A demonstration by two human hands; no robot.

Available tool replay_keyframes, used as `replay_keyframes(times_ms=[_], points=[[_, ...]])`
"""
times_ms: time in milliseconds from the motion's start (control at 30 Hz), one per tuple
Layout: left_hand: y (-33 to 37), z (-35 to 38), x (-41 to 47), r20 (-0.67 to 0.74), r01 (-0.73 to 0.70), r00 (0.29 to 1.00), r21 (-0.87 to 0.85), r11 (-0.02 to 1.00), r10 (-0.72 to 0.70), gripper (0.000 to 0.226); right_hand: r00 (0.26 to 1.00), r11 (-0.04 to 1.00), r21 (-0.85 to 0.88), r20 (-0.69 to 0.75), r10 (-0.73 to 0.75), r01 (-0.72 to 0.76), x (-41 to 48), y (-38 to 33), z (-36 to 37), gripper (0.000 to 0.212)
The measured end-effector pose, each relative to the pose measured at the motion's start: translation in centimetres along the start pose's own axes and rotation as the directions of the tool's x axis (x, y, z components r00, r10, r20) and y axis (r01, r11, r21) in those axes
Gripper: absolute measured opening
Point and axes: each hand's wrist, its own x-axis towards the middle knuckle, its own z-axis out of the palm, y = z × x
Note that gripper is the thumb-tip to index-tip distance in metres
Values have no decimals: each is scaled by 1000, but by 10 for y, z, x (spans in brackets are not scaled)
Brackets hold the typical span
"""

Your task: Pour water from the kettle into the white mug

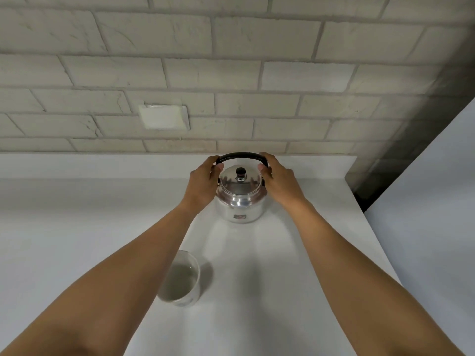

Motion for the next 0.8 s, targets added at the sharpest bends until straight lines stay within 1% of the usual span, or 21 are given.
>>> replay_keyframes(times_ms=[133, 333, 433, 567, 633, 700, 733, 800], points=[[-6, 0, 15, 2, -7, 1000, 38, 999, 7, 32, 1000, 999, 44, 27, 4, -5, 13, 9, 8, 37], [-15, 8, 23, 9, 8, 1000, 51, 999, -8, 31, 998, 996, 89, 54, -26, 22, 18, 17, 14, 40], [-18, 9, 22, 7, 5, 1000, 43, 999, -5, 31, 997, 995, 91, 54, -53, 48, 21, 18, 13, 41], [-17, 8, 19, 32, 6, 999, 58, 998, -8, 34, 999, 995, 99, 40, -32, 28, 22, 18, 15, 41], [-14, 5, 19, 81, 7, 997, 61, 998, -12, 39, 998, 996, 93, 69, -4, -2, 21, 17, 16, 45], [-5, 2, 16, 108, -2, 994, 87, 996, -7, 52, 994, 995, 91, 102, 39, -49, 15, 11, 11, 55], [0, 0, 14, 111, -3, 994, 104, 995, -9, 57, 993, 994, 92, 100, 58, -67, 12, 8, 9, 61], [12, -3, 11, 80, -39, 996, 148, 988, 27, 61, 998, 995, 87, 29, 50, -53, -1, 1, 6, 69]])
